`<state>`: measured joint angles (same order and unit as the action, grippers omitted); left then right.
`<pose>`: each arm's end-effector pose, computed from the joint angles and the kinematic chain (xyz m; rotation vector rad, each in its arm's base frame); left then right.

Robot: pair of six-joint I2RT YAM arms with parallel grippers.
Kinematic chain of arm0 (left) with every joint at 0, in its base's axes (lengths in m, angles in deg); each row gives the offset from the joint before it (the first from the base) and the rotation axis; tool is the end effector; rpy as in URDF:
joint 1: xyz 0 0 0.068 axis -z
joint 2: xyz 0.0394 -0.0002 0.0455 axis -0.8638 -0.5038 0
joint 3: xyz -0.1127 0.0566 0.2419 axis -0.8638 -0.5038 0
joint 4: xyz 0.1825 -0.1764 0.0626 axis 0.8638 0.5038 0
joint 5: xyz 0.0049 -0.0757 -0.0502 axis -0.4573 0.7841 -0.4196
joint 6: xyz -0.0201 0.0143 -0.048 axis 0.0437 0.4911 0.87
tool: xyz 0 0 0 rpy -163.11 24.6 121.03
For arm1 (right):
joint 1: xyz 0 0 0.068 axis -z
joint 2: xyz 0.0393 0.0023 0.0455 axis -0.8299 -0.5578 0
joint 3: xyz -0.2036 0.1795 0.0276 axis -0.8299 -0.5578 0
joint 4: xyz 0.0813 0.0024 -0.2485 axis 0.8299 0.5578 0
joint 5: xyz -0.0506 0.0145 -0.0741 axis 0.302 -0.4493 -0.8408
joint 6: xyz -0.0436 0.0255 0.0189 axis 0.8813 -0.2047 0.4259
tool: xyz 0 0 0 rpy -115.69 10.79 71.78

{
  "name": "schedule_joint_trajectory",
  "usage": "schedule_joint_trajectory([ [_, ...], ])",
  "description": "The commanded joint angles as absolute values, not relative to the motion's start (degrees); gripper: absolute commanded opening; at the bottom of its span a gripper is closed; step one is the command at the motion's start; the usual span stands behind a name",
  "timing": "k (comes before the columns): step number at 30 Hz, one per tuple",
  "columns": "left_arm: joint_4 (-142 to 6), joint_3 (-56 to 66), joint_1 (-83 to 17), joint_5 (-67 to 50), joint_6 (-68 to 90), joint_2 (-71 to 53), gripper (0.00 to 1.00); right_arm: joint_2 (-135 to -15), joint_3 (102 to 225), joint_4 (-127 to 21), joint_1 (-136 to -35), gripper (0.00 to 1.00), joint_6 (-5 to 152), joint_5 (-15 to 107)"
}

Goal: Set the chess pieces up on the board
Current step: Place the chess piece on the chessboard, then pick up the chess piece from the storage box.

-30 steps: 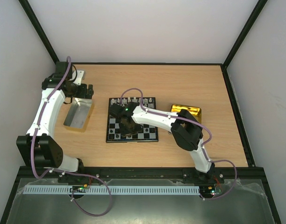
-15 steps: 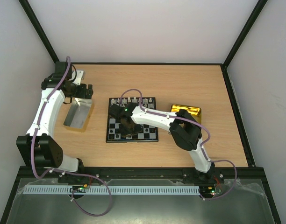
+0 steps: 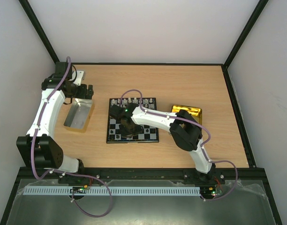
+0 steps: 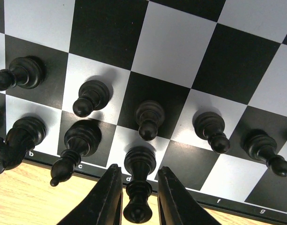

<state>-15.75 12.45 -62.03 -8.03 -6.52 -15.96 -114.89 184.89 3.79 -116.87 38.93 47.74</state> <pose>0.2984 0.0066 0.3354 0.1379 2.4809 -0.1264 0.2003 0.3702 0.1881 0.5418 -3.0418 -0.3522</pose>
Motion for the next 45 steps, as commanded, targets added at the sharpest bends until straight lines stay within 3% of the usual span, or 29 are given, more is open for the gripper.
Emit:
schedule_joint_trajectory([
  [1, -15.54, 12.53, -62.29, -8.05, -6.36, -15.6, 0.99, -115.33, 186.75, 5.18, -116.93, 0.2, 39.4, 47.72],
  [45, -15.36, 11.57, -62.38, -7.43, -6.45, -14.72, 0.99, -111.07, 191.21, 11.34, -113.92, 0.24, 40.35, 44.74],
])
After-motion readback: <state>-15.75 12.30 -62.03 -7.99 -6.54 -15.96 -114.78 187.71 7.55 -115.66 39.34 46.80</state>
